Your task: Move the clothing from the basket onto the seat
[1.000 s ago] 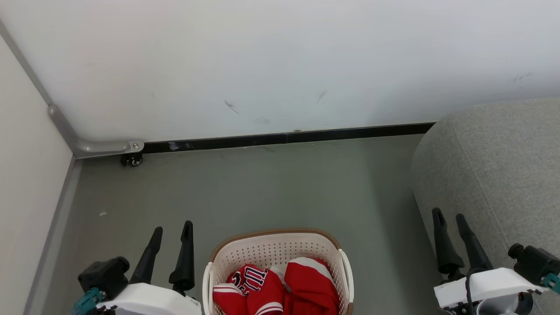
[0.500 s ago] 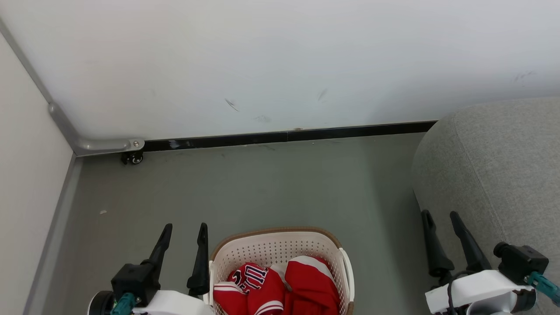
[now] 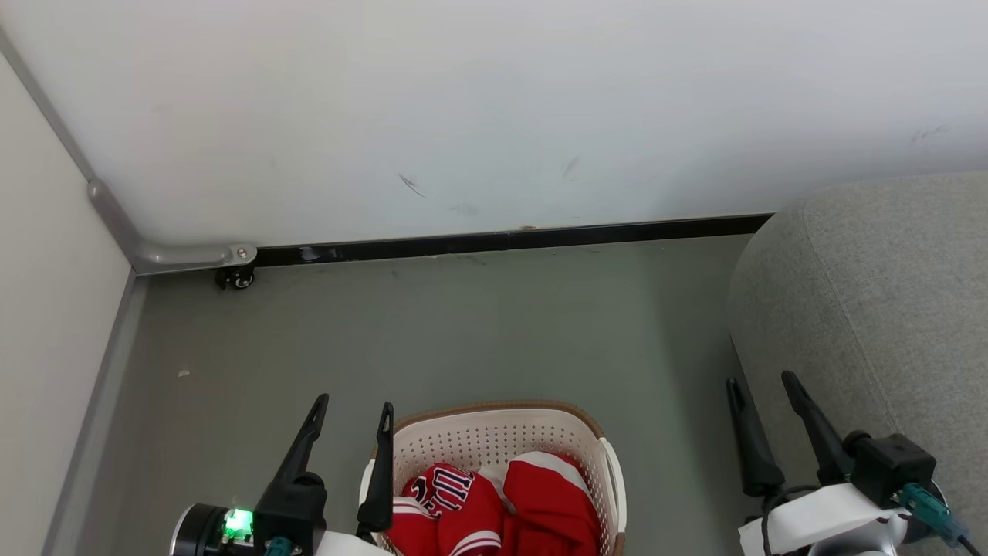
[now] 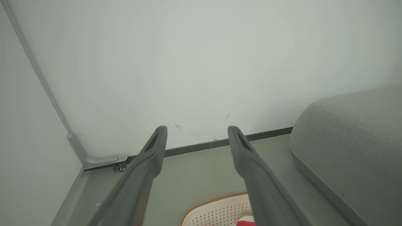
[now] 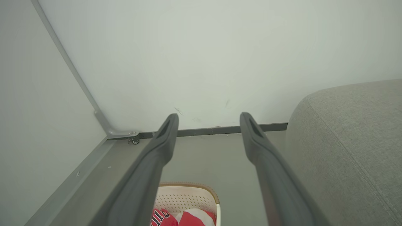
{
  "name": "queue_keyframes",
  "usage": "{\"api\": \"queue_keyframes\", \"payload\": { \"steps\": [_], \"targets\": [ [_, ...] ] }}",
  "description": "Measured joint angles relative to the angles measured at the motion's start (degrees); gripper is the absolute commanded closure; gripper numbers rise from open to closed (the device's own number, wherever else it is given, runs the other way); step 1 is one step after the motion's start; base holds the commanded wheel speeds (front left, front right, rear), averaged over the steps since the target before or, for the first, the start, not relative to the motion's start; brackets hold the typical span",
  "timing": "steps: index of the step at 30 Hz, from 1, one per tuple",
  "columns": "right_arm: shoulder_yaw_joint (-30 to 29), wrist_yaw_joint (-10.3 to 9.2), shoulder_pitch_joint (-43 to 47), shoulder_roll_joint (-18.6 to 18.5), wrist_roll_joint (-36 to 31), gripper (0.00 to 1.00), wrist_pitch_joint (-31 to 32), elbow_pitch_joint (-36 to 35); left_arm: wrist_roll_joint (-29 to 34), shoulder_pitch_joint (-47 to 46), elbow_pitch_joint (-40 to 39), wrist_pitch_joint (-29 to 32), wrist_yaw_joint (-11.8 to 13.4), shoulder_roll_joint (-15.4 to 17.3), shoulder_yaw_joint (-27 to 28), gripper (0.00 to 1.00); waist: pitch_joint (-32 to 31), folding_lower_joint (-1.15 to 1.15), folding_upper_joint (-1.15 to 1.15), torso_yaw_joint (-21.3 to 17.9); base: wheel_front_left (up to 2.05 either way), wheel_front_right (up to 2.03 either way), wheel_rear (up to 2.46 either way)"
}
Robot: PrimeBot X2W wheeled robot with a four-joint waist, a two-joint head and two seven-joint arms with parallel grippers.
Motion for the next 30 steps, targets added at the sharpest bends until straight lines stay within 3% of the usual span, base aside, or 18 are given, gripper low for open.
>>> {"api": "queue_keyframes", "payload": {
  "steps": [7, 30],
  "targets": [
    [-0.1, 0.00, 0.0, 0.0, -1.3, 0.00, -0.4, 0.4, 1.1, 0.0, 1.5, -0.4, 1.5, -0.2, 0.5, 0.00, -0.2, 0.00, 0.00, 0.1, 0.00, 0.00, 0.00],
    [-0.3, 0.00, 0.0, 0.0, -1.5, 0.00, -0.5, 1.7, 1.1, 0.0, 3.0, -0.4, 1.7, -0.6, 0.4, 0.00, -0.9, -0.01, 0.00, 0.2, 0.00, 0.00, 0.00]
  ]
}}
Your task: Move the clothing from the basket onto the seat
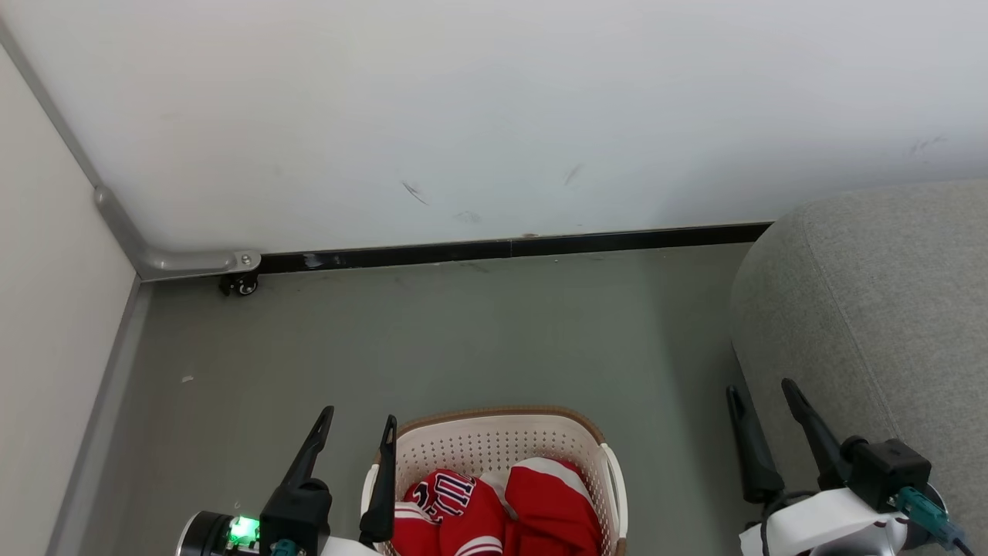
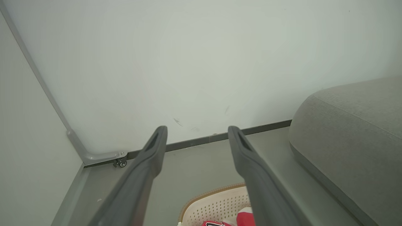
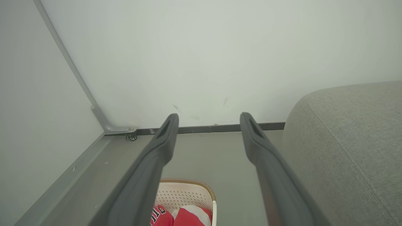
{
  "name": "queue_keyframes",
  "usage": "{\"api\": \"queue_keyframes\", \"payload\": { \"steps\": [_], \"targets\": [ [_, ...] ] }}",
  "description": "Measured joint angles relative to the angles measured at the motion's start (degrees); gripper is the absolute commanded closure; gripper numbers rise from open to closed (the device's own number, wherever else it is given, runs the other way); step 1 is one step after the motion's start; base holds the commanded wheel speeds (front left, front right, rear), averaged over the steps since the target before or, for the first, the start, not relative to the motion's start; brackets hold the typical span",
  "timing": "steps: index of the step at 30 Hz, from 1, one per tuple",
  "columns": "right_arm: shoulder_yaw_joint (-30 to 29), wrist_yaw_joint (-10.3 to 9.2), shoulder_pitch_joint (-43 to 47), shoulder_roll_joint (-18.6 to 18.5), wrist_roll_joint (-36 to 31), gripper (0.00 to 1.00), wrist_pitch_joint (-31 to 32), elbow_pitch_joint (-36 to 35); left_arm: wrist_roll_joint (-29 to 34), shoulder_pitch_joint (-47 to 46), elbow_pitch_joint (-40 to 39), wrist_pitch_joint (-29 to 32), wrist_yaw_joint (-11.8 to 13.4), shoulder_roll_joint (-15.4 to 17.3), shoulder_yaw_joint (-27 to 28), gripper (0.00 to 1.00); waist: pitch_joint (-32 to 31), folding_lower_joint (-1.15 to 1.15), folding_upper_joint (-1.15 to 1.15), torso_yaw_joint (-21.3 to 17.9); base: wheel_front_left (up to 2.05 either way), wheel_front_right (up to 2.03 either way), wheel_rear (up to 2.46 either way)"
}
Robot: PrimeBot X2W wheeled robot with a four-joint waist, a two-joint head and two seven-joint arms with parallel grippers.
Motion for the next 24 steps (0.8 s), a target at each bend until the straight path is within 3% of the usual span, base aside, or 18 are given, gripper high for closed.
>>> {"api": "queue_keyframes", "payload": {
  "steps": [24],
  "targets": [
    [0.1, 0.00, 0.0, 0.0, 0.1, 0.00, -0.2, 0.0, 0.0, 0.0, 0.1, 0.0, 0.3, -0.2, 0.4, 0.00, 0.6, 0.00, 0.00, -0.1, 0.00, 0.00, 0.00]
  ]
}}
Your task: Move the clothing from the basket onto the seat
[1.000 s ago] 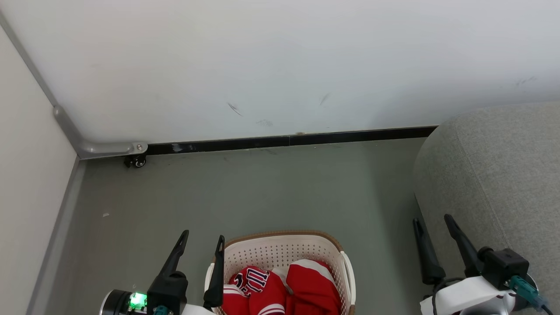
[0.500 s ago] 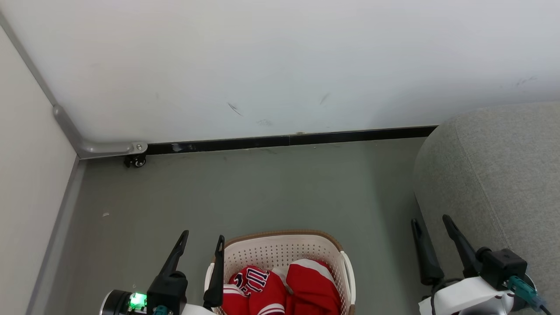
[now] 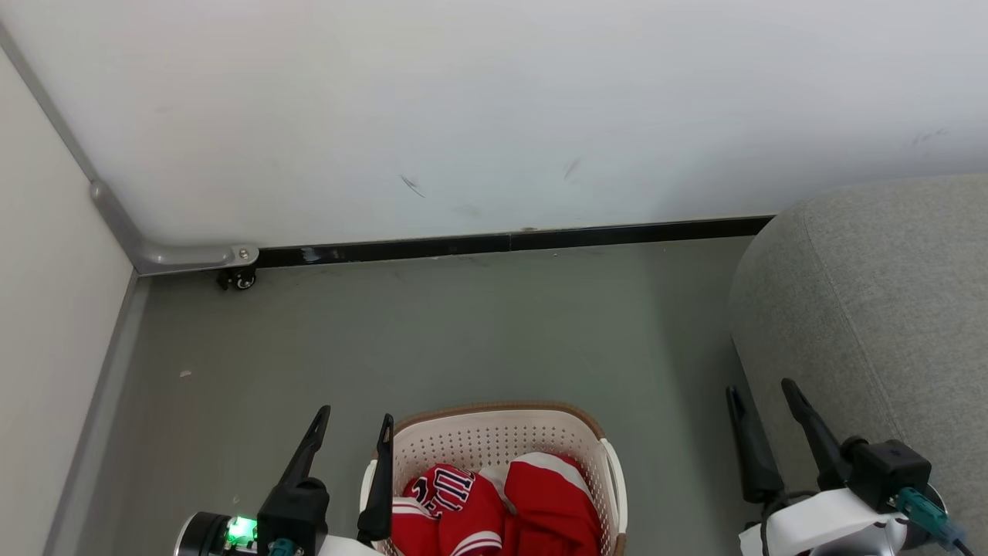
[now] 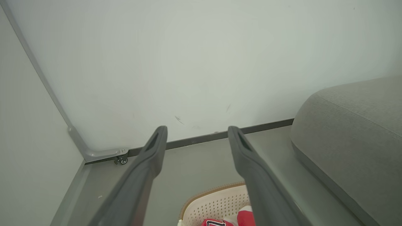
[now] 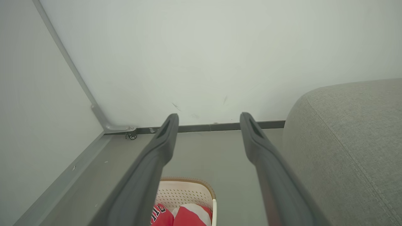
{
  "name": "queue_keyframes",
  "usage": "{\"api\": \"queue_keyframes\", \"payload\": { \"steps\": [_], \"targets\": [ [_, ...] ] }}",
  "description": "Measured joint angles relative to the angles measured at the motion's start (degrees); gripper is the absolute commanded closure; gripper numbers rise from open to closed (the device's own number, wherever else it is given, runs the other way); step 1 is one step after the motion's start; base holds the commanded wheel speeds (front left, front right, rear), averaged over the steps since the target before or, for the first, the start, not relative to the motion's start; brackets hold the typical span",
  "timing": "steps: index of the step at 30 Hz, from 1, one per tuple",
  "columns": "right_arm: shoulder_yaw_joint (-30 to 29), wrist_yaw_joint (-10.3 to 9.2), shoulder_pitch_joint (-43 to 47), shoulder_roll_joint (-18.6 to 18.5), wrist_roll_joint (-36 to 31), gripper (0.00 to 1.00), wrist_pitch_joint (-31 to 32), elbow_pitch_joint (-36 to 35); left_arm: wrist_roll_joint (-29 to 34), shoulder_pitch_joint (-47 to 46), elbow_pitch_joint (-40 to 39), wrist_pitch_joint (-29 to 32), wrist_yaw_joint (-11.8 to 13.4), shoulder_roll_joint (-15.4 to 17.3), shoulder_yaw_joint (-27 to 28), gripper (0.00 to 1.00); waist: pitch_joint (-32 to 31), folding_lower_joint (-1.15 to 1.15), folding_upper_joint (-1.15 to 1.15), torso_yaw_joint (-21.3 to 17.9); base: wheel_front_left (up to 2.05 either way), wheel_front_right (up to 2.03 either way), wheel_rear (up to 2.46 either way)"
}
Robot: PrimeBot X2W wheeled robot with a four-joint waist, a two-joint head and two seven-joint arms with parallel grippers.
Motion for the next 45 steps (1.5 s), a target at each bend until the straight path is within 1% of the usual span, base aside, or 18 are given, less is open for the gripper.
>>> {"api": "queue_keyframes", "payload": {
  "steps": [8, 16, 24, 33, 40, 42, 45],
  "targets": [
    [-0.2, 0.00, 0.0, 0.0, -0.1, 0.00, -0.3, -0.1, 0.1, -0.2, 0.4, 0.0, -0.1, 0.3, -0.3, 0.00, 0.7, 0.00, 0.00, -0.2, 0.00, 0.00, 0.00],
    [-1.9, 0.00, -0.3, 0.0, -1.3, 0.00, -0.6, -1.7, 2.4, -2.3, 1.8, 0.0, -1.7, 0.7, -3.0, 0.00, 1.9, -0.01, 0.00, -0.7, 0.00, 0.00, 0.00],
    [-3.1, 0.00, -0.3, 0.0, -3.1, 0.00, -0.6, -3.6, 6.1, -4.4, 5.9, 0.0, -3.6, 2.1, -6.5, 0.00, 3.8, -0.01, 0.00, -1.4, 0.00, 0.00, 0.00],
    [-4.1, 0.00, -0.3, 0.0, -3.7, 0.00, -0.5, -5.9, 6.8, -7.0, 11.3, 0.0, -5.7, 2.1, -8.8, 0.00, 7.0, -0.01, 0.00, -2.1, 0.00, 0.00, 0.00],
    [-4.8, 0.00, -1.8, 0.0, -3.7, 0.00, -0.5, -8.3, 7.8, -11.0, 15.7, 0.1, -5.7, 1.4, -9.3, 0.00, 10.6, -0.01, 0.00, -2.8, 0.00, 0.00, 0.00],
    [-4.8, 0.00, -2.3, 0.0, -3.7, 0.00, -0.5, -9.1, 8.2, -12.2, 16.6, 0.1, -6.3, 1.4, -9.4, 0.00, 11.7, -0.01, 0.00, -3.0, 0.00, 0.00, 0.00],
    [-4.8, 0.00, -3.1, 0.0, -3.7, 0.00, -0.5, -10.0, 8.2, -13.4, 18.1, 0.1, -6.3, 1.1, -9.4, 0.00, 13.4, -0.01, 0.00, -3.3, 0.00, 0.00, 0.00]
  ]
}}
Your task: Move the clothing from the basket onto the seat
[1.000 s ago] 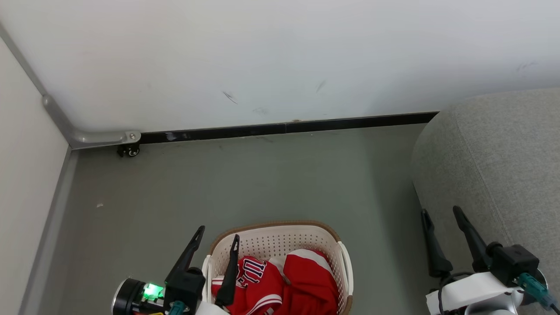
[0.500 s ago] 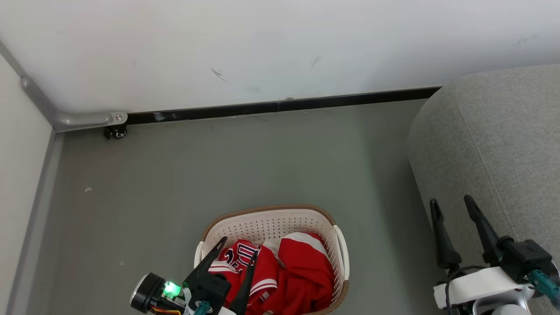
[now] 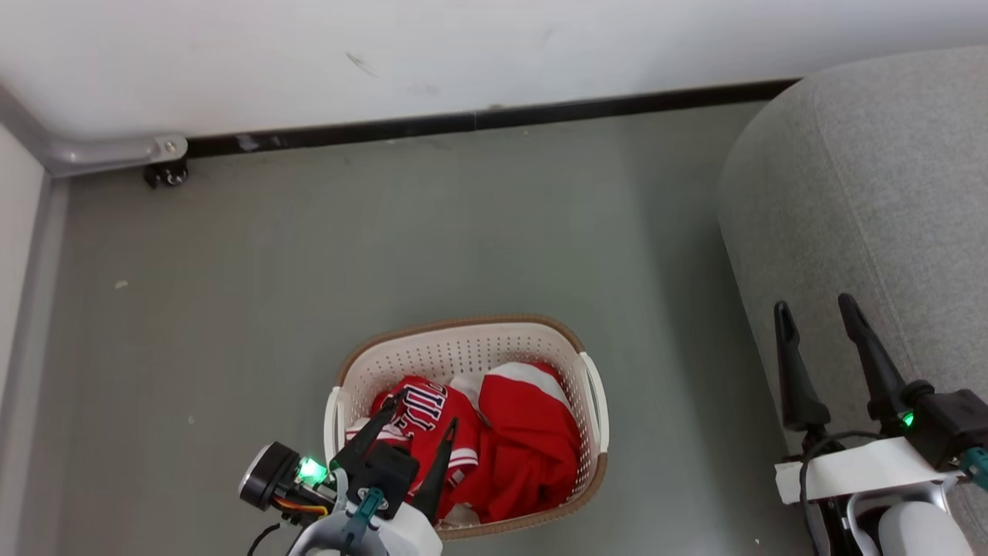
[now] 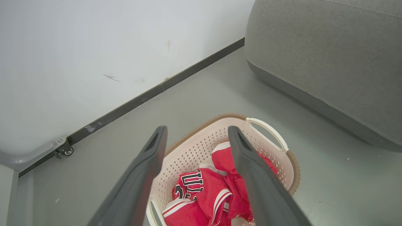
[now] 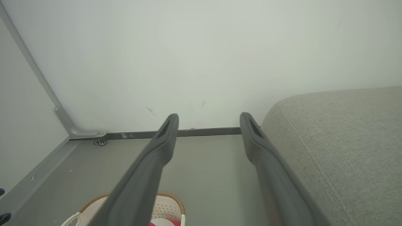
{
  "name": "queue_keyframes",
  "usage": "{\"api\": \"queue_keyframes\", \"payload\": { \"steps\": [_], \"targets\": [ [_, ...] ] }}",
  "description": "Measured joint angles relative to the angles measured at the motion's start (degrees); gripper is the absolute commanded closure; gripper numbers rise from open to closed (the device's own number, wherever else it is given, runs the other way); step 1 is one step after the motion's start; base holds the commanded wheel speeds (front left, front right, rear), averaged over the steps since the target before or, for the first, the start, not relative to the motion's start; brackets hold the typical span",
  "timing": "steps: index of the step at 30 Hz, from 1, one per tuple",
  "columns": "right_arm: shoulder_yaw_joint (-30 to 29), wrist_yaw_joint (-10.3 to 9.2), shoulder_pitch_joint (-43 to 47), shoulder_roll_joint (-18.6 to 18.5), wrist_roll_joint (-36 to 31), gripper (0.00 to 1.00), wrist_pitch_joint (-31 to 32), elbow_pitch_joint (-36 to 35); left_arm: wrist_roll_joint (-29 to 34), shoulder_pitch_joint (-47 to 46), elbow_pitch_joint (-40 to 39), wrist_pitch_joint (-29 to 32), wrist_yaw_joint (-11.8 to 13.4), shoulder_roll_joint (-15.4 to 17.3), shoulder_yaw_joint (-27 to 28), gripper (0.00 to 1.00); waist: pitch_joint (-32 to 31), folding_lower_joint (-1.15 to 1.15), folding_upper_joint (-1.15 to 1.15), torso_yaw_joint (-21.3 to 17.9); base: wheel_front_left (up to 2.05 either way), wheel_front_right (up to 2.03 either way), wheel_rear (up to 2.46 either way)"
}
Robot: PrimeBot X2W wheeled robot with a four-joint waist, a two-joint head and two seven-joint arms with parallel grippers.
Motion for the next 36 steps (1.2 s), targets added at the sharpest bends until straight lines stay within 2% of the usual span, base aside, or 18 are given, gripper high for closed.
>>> {"api": "queue_keyframes", "payload": {
  "steps": [22, 36],
  "targets": [
    [-0.8, 0.00, -5.3, 0.0, 0.6, 0.00, -1.2, -6.8, 2.6, -9.6, 10.3, 0.3, -0.3, 1.1, -0.6, 0.00, 13.9, 0.00, 0.00, -3.3, 0.00, 0.00, 0.00],
    [1.7, 0.00, -11.8, -0.1, 1.6, 0.00, -2.3, -9.1, 4.0, -15.2, 15.0, 0.3, 0.7, 1.7, -0.6, 0.00, 22.7, 0.00, 0.00, -6.0, 0.00, 0.00, 0.00]
  ]
}}
